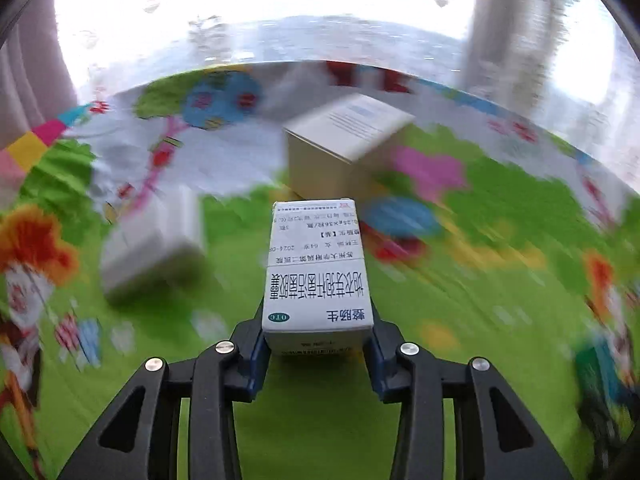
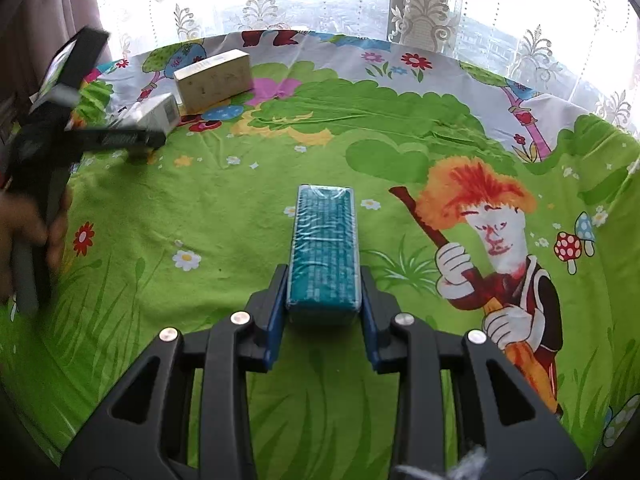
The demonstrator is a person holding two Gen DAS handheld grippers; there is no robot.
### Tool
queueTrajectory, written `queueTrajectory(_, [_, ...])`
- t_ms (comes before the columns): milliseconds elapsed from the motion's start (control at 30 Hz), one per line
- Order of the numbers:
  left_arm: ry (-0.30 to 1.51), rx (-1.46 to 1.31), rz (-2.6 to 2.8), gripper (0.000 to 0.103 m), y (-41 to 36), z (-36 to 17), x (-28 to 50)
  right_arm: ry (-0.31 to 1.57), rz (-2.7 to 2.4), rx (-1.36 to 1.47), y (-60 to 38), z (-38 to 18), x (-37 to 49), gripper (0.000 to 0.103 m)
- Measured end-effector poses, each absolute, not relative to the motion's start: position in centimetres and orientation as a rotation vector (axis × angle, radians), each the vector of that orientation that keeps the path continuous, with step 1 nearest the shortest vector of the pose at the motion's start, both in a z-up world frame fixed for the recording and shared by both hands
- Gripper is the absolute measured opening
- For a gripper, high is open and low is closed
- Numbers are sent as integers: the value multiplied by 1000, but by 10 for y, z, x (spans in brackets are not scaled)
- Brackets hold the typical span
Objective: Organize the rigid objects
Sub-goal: 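Grasp the teal box with right tool while left tool grasps a white OTC-printed box, then lift the teal box and white OTC box and carry them over the bin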
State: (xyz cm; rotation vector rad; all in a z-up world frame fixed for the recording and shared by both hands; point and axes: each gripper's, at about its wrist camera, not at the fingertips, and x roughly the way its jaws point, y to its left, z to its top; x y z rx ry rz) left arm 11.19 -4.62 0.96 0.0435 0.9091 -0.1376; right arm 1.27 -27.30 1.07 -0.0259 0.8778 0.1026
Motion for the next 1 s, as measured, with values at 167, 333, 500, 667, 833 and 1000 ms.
queueTrajectory(167, [885,70,-204,41,-43,10,7,878,105,-23,-273,11,13,37])
queueTrajectory(333, [877,87,-206,53,-34,12,-34,878,101,-30,-273,11,13,37])
queueTrajectory(500, [910,153,-191,89,-39,9,-8,878,99,-44,-271,10,13,37])
queueTrajectory(667, [908,98,-222,88,-36,7,0,877,99,-48,-271,10,13,37])
queueTrajectory(833, [879,88,-177,41,-33,12,2,877,100,-49,-271,10,13,37])
queueTrajectory(1000, [880,91,-175,41,-34,12,2,875,105,-45,-272,10,13,37])
